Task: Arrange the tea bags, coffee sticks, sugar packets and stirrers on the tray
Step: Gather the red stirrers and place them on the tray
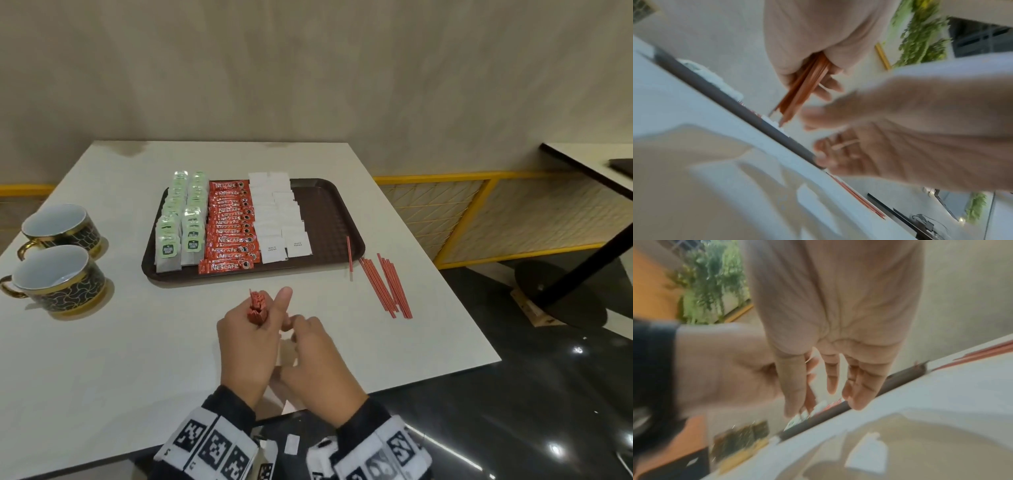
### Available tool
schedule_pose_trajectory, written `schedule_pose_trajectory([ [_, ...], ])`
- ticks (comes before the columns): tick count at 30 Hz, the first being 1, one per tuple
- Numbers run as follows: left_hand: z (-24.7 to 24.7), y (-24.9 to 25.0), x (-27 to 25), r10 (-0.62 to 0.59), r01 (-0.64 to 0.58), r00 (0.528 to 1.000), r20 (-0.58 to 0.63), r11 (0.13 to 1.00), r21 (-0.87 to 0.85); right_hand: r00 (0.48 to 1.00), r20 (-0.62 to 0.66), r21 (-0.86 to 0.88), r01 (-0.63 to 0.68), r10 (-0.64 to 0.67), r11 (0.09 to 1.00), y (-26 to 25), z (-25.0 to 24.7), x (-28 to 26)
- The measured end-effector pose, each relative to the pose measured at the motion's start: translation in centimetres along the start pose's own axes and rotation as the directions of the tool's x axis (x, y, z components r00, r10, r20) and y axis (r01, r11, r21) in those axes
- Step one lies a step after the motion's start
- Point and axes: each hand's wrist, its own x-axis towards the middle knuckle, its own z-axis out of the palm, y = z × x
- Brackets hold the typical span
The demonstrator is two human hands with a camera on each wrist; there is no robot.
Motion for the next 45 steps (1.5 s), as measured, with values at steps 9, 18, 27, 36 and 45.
schedule_pose_trajectory([
  [9, -0.8, -2.7, -1.4, -0.170, 0.168, 0.985, 0.030, 0.984, 0.059, 0.842, -0.281, 0.046, -0.467, 0.460, 0.883, 2.9, -13.6, 4.5],
  [18, -1.3, -3.4, -0.9, -0.165, 0.165, 0.986, 0.011, 0.978, -0.129, 0.858, -0.237, -0.370, -0.514, 0.456, 0.774, 2.7, -13.4, 10.1],
  [27, -0.8, -3.3, -1.1, -0.178, 0.180, 0.984, 0.029, 0.968, -0.176, 0.914, -0.193, -0.553, -0.403, 0.358, 0.729, 2.0, -12.2, 9.6],
  [36, -0.1, -2.3, -0.3, -0.204, 0.214, 0.975, 0.088, 0.968, -0.129, 0.867, -0.313, -0.486, -0.498, 0.388, 0.719, 3.5, -9.5, 8.9],
  [45, -0.1, -2.5, 3.5, -0.262, 0.281, 0.946, 0.191, 0.956, -0.078, 0.895, -0.200, -0.362, -0.446, 0.399, 0.819, 2.7, -11.0, 8.0],
])
